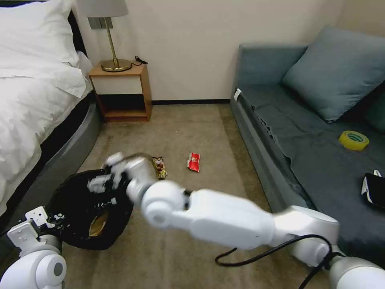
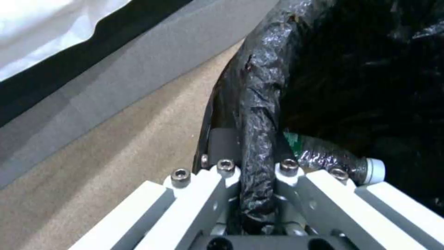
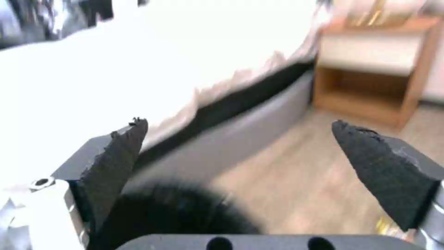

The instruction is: Pick up the trash bin, then pick up the garbage on the floor and place it into the trash bin.

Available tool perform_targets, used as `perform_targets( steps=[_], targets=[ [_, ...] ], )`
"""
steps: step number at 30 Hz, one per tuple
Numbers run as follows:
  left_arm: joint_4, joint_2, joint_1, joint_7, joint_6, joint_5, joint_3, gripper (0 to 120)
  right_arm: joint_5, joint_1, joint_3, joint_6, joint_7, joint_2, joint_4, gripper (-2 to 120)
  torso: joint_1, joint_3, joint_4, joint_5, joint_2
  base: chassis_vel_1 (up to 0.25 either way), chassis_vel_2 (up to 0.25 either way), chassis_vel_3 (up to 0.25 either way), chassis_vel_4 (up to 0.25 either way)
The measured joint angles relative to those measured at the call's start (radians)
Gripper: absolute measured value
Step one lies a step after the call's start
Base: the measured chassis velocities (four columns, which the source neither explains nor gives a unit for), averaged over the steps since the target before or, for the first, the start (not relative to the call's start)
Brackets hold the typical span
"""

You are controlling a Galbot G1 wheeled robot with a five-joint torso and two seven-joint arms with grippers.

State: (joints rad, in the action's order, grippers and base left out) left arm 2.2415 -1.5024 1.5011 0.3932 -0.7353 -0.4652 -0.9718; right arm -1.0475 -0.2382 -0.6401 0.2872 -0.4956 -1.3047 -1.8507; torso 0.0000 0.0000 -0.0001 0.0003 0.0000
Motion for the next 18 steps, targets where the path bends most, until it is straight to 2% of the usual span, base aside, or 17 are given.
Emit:
perform_targets(
  steps=[1,3,4,6,7,8,10,11,14,15,16,18],
  targets=[
    [0.000,0.000,0.000,0.000,0.000,0.000,0.000,2,0.000,0.000,0.000,0.000,0.000,0.000,0.000,100,0.000,0.000,0.0000,0.0000,0.000,0.000,0.000,0.000,0.000],
    [0.000,0.005,0.002,-0.001,0.000,-0.003,-0.003,2,0.034,-0.041,0.099,-0.028,0.031,0.075,-0.064,100,0.000,0.000,0.0003,0.0000,0.000,0.000,0.000,0.000,0.000],
    [0.000,0.005,0.002,-0.001,0.000,-0.003,-0.003,2,0.034,-0.041,0.099,-0.028,0.031,0.075,-0.064,100,0.000,0.000,0.0003,0.0000,0.000,0.000,0.000,0.000,0.000],
    [0.001,0.008,0.003,-0.001,0.000,-0.006,-0.004,2,0.059,-0.102,0.195,-0.042,0.052,0.153,-0.129,100,0.000,0.000,0.0005,0.0003,0.000,0.000,0.000,0.000,0.000],
    [0.002,0.011,0.004,-0.001,0.000,-0.009,-0.005,2,0.093,-0.170,0.298,-0.054,0.083,0.237,-0.192,100,0.000,0.000,0.0002,0.0001,0.000,0.000,0.000,0.000,0.000],
    [0.002,0.011,0.004,-0.001,0.000,-0.009,-0.005,2,0.093,-0.170,0.298,-0.054,0.083,0.237,-0.192,100,0.000,0.000,0.0002,0.0001,0.000,0.000,0.000,0.000,0.000],
    [0.000,0.016,0.003,-0.002,0.000,-0.010,-0.005,2,0.167,-0.296,0.450,-0.071,0.124,0.335,-0.281,100,0.000,0.000,-0.0008,0.0008,0.000,0.000,0.000,0.000,0.000],
    [0.000,0.016,0.003,-0.002,0.000,-0.010,-0.005,2,0.167,-0.296,0.450,-0.071,0.124,0.335,-0.281,100,0.000,0.000,-0.0008,0.0008,0.000,0.000,0.000,0.000,0.000],
    [-0.009,0.017,0.000,-0.006,0.000,-0.008,-0.005,2,0.333,-0.525,0.692,-0.077,0.113,0.406,-0.401,100,0.000,0.000,-0.0003,0.0000,0.000,0.000,0.000,0.000,0.000],
    [-0.008,0.016,0.002,-0.008,0.001,-0.005,-0.006,2,0.396,-0.624,0.773,-0.058,0.107,0.409,-0.433,100,0.000,0.000,-0.0001,0.0004,0.000,0.000,0.000,0.000,0.000],
    [-0.008,0.016,0.002,-0.008,0.001,-0.005,-0.006,2,0.396,-0.624,0.773,-0.058,0.107,0.409,-0.433,100,0.000,0.000,-0.0001,0.0004,0.000,0.000,0.000,0.000,0.000],
    [-0.004,0.013,0.003,-0.010,0.002,0.000,-0.008,2,0.492,-0.772,0.900,-0.041,0.092,0.384,-0.486,100,0.000,0.000,0.0001,0.0001,0.000,0.000,0.000,0.000,0.000]
  ],
)
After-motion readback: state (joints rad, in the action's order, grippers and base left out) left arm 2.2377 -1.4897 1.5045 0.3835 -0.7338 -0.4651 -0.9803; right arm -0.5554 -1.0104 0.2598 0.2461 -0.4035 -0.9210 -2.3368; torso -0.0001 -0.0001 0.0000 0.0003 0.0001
